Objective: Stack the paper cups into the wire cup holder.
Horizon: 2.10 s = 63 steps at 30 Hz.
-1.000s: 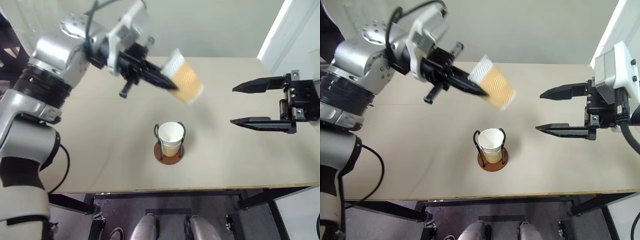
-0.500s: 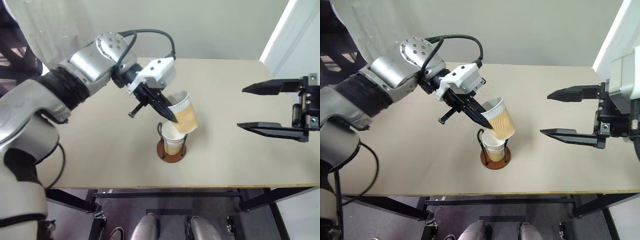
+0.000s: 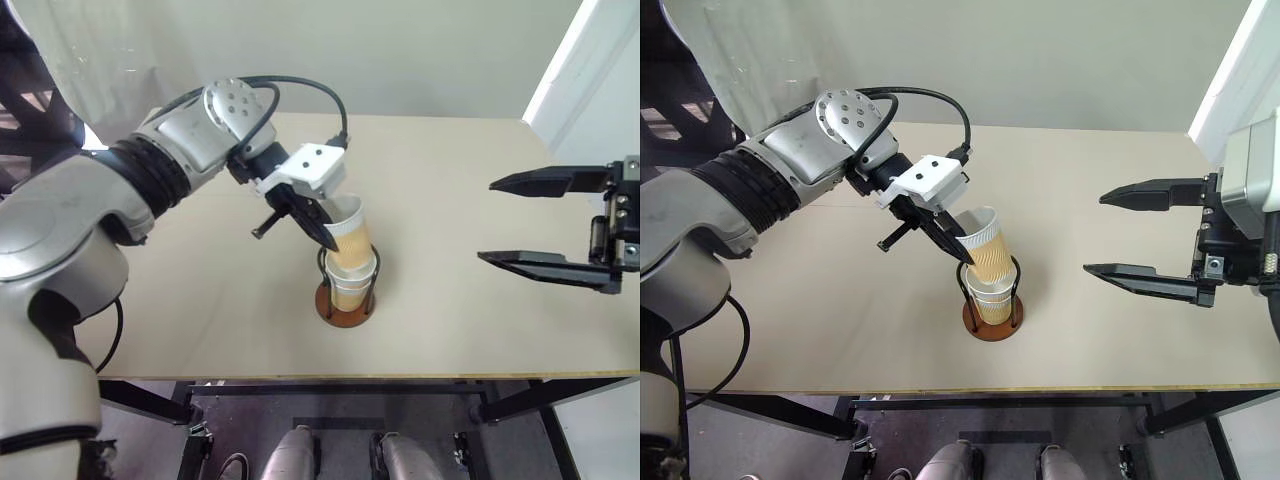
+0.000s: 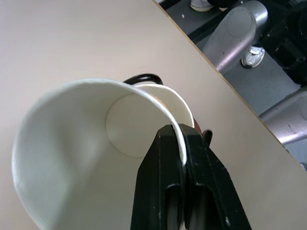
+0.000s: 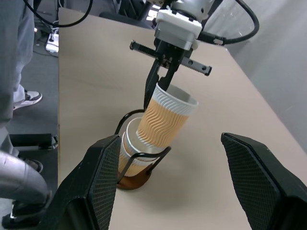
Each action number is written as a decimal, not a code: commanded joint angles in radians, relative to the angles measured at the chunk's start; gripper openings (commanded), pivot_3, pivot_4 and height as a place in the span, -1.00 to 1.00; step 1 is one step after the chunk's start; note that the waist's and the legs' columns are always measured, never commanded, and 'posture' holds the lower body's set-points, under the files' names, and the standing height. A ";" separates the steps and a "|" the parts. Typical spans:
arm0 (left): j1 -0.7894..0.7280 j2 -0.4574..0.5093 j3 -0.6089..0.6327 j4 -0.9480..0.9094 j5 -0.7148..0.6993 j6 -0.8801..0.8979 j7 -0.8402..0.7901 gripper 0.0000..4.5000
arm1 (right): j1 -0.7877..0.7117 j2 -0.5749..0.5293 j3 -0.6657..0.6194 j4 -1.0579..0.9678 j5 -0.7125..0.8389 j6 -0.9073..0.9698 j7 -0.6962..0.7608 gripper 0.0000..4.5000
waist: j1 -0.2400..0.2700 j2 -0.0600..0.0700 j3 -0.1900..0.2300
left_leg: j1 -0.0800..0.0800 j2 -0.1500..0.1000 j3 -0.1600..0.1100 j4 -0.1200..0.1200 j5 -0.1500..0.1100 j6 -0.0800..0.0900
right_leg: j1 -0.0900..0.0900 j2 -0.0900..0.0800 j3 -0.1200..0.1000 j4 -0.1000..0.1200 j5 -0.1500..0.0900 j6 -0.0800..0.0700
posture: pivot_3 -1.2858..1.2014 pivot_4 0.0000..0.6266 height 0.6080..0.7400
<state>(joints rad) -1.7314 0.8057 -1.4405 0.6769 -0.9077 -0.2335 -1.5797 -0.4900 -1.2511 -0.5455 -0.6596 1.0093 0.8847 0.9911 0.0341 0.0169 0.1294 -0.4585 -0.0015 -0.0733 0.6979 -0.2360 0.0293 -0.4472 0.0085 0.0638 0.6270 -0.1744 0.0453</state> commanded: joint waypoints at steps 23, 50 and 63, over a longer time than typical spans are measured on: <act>-0.007 -0.022 0.083 0.003 -0.042 -0.017 -0.035 0.66 | 0.008 -0.033 -0.006 0.000 0.003 -0.050 -0.025 0.52 | 0.003 0.001 0.001 | 0.000 -0.002 0.002 0.001 -0.003 0.003 | 0.001 -0.005 -0.003 0.000 -0.003 0.002 | 0.03 -0.52 1.00; 0.957 0.260 1.464 -0.124 0.193 0.422 0.460 0.66 | -0.332 0.309 0.480 0.818 -0.679 -0.553 -0.174 0.52 | -0.027 0.009 0.000 | 0.005 -0.003 0.007 0.000 0.007 0.004 | 0.000 -0.008 -0.004 0.003 0.000 0.004 | 0.03 -0.52 1.00; 1.506 0.154 1.969 -0.574 0.171 0.626 0.830 0.66 | -0.551 0.482 0.527 1.242 -0.891 -0.742 -0.251 0.52 | -0.033 0.008 0.000 | 0.012 -0.004 0.006 -0.018 0.019 -0.002 | -0.002 -0.009 -0.003 0.006 0.004 -0.021 | 0.03 -0.52 1.00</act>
<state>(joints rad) -0.2253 0.9586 0.4651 0.1615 -0.7234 0.3941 -0.7731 -0.9965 -0.7604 0.0076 0.5748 0.1280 0.1735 0.7611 0.0009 0.0247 0.1293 -0.4453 -0.0050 -0.0669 0.6776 -0.2149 0.0263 -0.4494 -0.0009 0.0603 0.6342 -0.1702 0.0225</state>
